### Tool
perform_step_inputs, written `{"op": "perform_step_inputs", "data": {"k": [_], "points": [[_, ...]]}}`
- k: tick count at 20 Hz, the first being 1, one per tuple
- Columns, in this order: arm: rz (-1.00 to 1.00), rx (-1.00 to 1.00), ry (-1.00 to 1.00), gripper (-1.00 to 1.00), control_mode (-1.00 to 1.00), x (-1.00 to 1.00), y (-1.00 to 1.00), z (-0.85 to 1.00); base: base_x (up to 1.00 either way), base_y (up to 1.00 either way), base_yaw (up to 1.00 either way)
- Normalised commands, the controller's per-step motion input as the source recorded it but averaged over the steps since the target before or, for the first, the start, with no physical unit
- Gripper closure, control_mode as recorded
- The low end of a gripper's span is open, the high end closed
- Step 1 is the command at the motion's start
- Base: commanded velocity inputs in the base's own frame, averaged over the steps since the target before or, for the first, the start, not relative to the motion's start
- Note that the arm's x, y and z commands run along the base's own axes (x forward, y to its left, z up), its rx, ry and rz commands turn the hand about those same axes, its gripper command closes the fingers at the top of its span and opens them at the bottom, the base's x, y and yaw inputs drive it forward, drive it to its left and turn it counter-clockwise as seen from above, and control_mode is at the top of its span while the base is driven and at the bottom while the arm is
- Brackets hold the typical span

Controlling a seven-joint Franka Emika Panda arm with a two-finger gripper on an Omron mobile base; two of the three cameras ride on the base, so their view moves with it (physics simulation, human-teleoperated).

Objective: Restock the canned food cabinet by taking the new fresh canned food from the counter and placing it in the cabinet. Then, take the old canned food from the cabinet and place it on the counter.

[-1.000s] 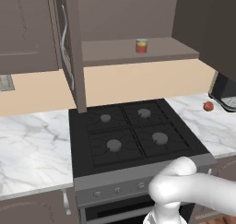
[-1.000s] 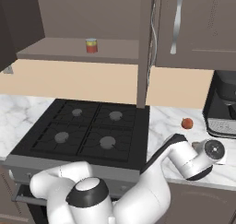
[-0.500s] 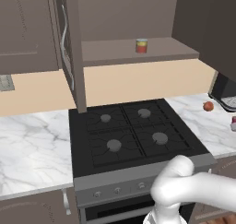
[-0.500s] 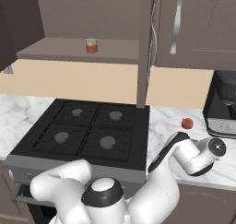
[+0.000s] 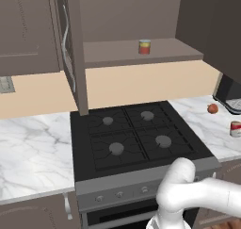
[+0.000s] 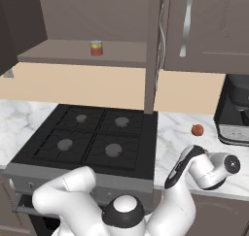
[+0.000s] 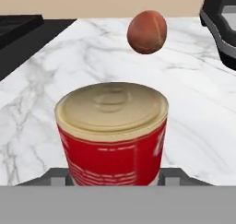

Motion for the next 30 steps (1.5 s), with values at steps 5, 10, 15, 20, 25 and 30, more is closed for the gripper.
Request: {"op": "perform_step_inputs", "data": {"k": [5, 10, 15, 20, 25, 30], "points": [[0.07, 0.0, -0.02, 1.0, -1.0, 0.51, 0.0, -0.3, 0.0, 0.0, 0.0], [0.05, 0.0, 0.0, -1.0, -1.0, 0.45, 0.0, -0.11, 0.0, 0.0, 0.0], [0.03, 0.0, 0.0, -1.0, -1.0, 0.27, 0.0, -0.28, 0.0, 0.0, 0.0], [0.0, 0.0, 0.0, -1.0, -1.0, 0.01, 0.0, -0.15, 0.0, 0.0, 0.0], [0.0, 0.01, 0.0, -1.0, -1.0, -0.04, -0.04, 0.05, 0.0, 0.0, 0.0], [0.0, 0.07, 0.0, -1.0, -1.0, -0.26, -0.02, 0.66, 0.0, 0.0, 0.0]]}}
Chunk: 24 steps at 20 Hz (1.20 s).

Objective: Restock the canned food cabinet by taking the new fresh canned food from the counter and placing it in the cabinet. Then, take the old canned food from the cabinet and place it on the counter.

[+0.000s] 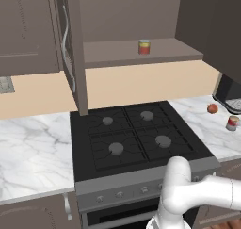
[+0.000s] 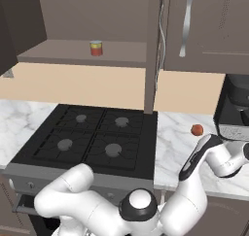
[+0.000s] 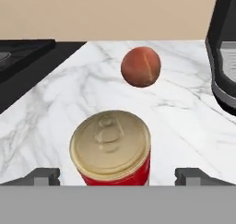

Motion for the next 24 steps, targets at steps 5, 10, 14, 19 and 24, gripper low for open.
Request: {"op": "perform_step_inputs", "data": {"k": [5, 10, 14, 19, 24], "points": [[0.0, 0.07, -0.01, -1.0, -1.0, -0.69, -0.18, 0.87, 0.0, 0.0, 0.0], [0.0, 0.02, -0.05, -1.0, -1.0, -1.0, -0.14, 0.57, 0.0, 0.0, 0.0], [0.0, 0.0, -0.12, -1.0, -1.0, -1.0, -0.01, 0.22, 0.0, 0.0, 0.0], [0.0, -0.04, -0.16, -1.0, -1.0, -1.0, 0.14, 0.01, 0.0, 0.0, 0.0], [0.0, -0.15, -0.22, -1.0, -1.0, -1.0, 0.77, 0.0, 0.0, 0.0, 0.0]]}}
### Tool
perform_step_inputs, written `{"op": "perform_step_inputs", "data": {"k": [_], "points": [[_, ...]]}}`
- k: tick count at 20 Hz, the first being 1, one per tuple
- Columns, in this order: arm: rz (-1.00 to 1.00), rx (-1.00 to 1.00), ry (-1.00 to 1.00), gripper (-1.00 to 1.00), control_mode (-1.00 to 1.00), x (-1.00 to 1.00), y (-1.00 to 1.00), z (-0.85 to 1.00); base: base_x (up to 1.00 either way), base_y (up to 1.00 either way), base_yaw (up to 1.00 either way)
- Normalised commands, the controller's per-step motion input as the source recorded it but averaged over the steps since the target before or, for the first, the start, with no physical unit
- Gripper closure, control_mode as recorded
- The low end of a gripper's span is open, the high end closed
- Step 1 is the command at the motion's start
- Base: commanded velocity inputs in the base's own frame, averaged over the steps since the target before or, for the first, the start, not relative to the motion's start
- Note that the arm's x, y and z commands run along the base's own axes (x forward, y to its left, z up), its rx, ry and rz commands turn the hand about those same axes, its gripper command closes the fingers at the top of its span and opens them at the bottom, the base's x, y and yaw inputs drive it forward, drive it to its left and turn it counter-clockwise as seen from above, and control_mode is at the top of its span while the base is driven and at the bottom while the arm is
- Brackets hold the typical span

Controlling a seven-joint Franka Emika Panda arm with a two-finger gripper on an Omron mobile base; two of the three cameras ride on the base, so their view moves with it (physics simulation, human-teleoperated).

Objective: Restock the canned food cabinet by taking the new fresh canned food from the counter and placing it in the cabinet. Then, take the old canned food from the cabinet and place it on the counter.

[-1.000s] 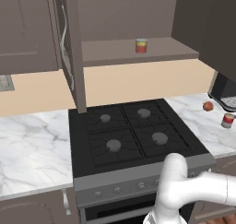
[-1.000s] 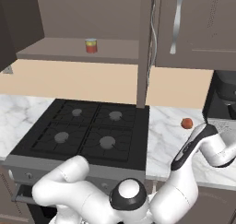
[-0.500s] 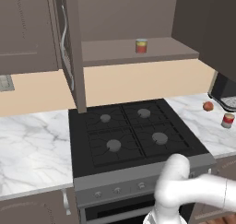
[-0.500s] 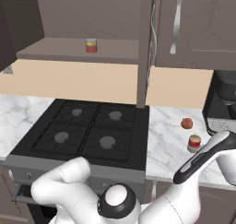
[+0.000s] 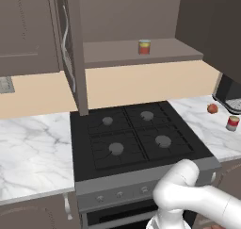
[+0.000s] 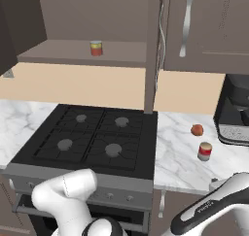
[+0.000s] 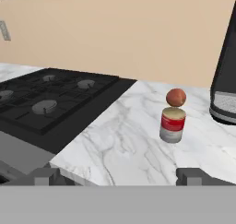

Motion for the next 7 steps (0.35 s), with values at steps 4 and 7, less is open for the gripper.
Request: {"op": "perform_step_inputs", "data": {"k": [4, 7], "points": [[0.0, -0.23, -0.29, -1.0, -1.0, -1.0, 1.0, -0.16, 0.0, 0.0, 0.0], [0.24, -0.27, -0.07, -1.0, -1.0, -0.77, 1.0, -0.22, 0.0, 0.0, 0.0]]}}
